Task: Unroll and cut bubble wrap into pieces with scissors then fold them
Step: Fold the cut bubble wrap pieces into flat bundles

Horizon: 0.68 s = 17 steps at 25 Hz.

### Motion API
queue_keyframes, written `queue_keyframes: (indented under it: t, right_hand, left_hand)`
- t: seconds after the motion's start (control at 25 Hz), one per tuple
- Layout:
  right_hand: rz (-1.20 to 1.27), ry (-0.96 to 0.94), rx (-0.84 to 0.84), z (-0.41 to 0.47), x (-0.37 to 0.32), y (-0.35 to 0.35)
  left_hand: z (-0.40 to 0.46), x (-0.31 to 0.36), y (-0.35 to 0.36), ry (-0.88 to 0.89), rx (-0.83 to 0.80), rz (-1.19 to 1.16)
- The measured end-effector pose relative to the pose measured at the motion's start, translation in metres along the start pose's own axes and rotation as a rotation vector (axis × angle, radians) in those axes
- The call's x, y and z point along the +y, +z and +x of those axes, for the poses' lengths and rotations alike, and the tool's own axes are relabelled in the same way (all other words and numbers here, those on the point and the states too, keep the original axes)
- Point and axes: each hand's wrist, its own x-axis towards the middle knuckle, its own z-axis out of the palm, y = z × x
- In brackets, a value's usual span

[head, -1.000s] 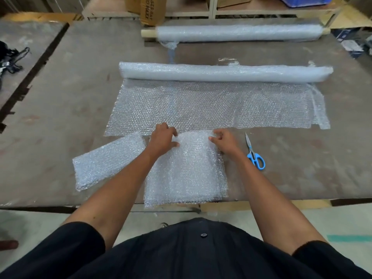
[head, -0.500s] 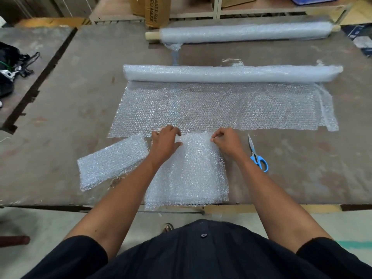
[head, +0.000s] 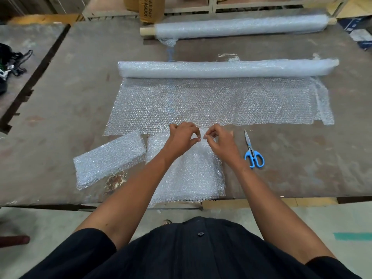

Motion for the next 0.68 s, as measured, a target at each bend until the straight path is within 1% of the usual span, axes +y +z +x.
queue_keyframes:
  t: [0.08,0.16,0.28,0.36,0.44,0.52,0.6,0.68]
  right_hand:
    - [0.153,0.075,-0.044,-0.001,-0.005,-0.006]
    - [0.224,0.118,-0.095,-0.001,-0.01,-0.014]
    - [0.174,0.1,-0.139,-0.004,-0.015,-0.023]
    - [0.157,0.115,-0.143,-0.01,-0.015,-0.027]
    - [0.244,0.187,-0.184,-0.021,-0.017,-0.031]
    - [0.368,0.226,-0.232,-0.034,-0.015,-0.03]
    - [0.399,0.19,-0.236,-0.052,-0.013,-0.029]
    - [0.411,0.162,-0.234,-0.076,-0.01,-0.027]
  left_hand:
    - [0.003,0.0,-0.007,0.029,-0.02,-0.011]
    - [0.002,-0.004,-0.015,0.075,-0.091,0.015]
    - [-0.002,-0.022,-0.025,0.128,-0.176,0.222]
    - [-0.011,-0.039,-0.029,0.114,-0.177,0.221]
    - [-0.032,-0.056,-0.031,0.114,-0.089,0.126]
    - [-0.059,-0.068,-0.032,0.145,0.053,0.06]
    - [-0.089,-0.071,-0.029,0.172,0.157,0.076]
    - [-0.117,-0.068,-0.023,0.184,0.212,0.121]
